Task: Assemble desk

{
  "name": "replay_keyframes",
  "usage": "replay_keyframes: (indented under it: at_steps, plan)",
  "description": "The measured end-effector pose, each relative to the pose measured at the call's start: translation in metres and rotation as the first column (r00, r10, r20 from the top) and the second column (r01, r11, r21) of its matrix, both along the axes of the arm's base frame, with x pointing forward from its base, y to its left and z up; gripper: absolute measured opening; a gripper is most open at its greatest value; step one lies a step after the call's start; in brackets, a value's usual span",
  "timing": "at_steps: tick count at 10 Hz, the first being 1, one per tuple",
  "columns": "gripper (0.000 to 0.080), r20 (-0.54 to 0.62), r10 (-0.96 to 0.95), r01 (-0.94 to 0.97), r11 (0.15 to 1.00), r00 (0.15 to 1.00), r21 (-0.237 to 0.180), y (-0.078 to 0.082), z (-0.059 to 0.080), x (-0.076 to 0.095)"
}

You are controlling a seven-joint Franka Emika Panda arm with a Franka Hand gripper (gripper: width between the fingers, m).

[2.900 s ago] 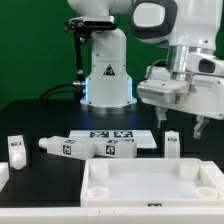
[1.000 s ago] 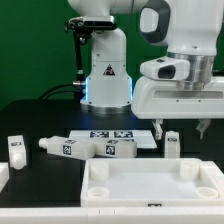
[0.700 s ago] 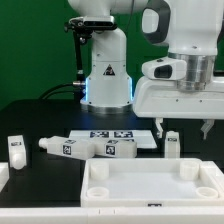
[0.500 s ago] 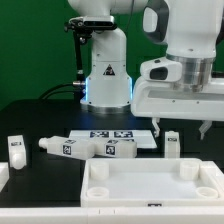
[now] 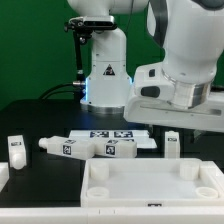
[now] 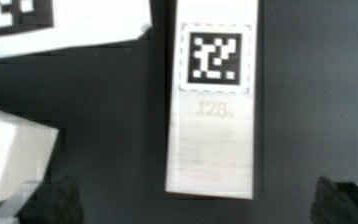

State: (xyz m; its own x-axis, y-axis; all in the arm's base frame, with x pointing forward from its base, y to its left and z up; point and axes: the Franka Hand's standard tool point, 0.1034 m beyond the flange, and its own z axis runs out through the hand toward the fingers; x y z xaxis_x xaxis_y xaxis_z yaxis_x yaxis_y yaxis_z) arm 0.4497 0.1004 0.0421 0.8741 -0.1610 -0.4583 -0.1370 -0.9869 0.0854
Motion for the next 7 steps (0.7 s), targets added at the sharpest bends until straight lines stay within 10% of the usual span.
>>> replay_keyframes:
  at_steps: [3,7]
  plan:
    - [0.0649,-0.154,0.076,-0.058,0.991,0.985,0.12,0.0,0.009,0.016]
    - [0.0649,-0.379,0.076,-0.029,0.991,0.922,0.128,-0.007,0.005,0.006]
